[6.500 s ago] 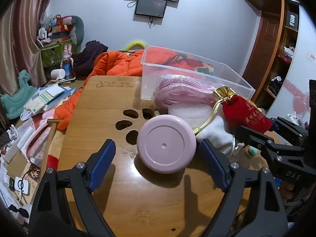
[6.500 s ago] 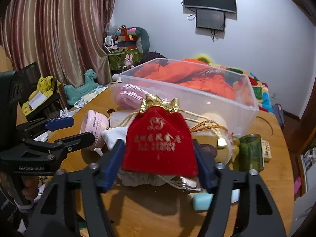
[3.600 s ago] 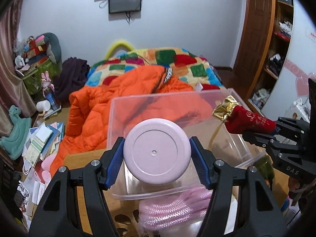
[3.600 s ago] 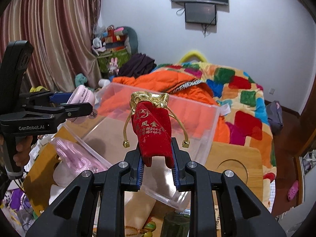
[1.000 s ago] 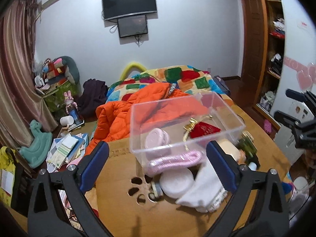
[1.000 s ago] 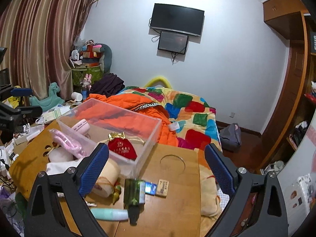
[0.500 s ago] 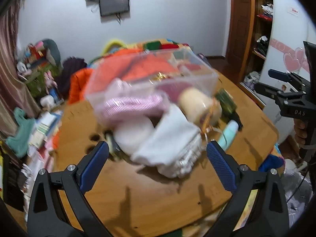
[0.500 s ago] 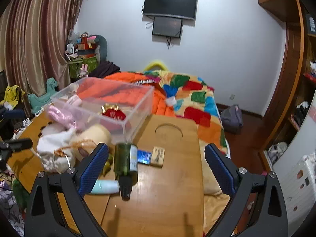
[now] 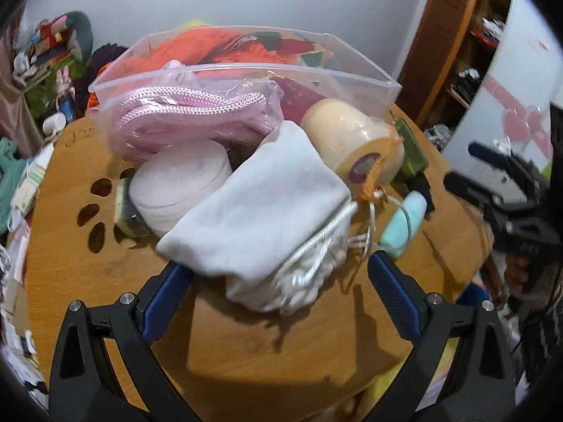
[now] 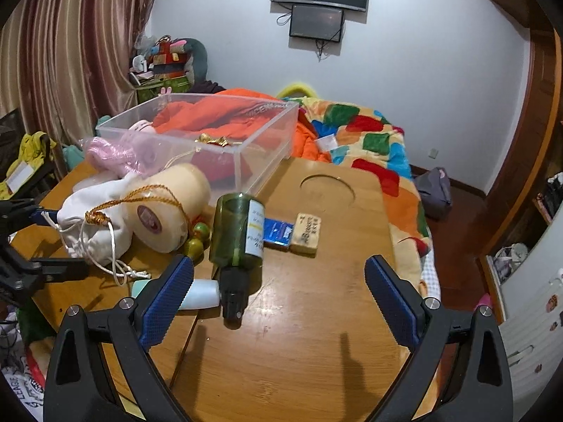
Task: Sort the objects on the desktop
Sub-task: 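Grasp the white cloth drawstring bag with the left gripper and lift it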
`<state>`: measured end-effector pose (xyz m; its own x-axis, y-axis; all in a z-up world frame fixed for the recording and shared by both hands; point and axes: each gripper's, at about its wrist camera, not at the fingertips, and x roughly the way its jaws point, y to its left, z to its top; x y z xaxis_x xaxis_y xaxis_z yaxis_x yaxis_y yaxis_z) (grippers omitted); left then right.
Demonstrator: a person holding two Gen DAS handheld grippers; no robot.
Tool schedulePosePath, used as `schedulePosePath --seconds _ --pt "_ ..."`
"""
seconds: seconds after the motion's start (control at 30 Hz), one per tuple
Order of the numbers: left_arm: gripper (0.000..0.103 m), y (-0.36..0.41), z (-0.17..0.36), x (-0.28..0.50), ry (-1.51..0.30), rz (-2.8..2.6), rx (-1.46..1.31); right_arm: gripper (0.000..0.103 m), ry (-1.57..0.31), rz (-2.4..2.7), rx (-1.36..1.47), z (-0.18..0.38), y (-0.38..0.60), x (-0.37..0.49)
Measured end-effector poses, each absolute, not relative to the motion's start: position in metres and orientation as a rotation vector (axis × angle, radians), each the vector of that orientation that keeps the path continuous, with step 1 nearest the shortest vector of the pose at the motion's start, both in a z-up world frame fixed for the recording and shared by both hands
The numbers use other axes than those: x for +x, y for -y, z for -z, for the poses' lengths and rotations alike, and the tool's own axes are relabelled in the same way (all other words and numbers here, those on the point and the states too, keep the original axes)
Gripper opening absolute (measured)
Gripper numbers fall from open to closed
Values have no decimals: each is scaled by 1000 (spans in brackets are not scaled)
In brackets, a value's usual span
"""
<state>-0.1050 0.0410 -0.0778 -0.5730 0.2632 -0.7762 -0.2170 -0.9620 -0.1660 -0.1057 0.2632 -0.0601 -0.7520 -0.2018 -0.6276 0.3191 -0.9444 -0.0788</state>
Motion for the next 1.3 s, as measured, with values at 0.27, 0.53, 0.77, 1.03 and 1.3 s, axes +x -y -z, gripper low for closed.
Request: schedulePosePath --seconds 0.27,0.53,0.77,1.03,1.3 --pt "100 -43 78 -119 312 -2629 -1324 97 -229 2657 983 71 -268 -112" --pt "60 -41 77 -112 379 -2685 -1275 97 -215 2618 964 72 -262 -107" --pt "38 -36 69 -99 342 -2677 -1230 97 -209 2594 927 67 -252 -102" --pt "27 -39 48 -79 253 -2681 -1155 86 -252 2549 877 65 -237 -92" --pt "27 -37 12 -67 200 -2693 -1028 72 -218 2502 894 64 -232 -93"
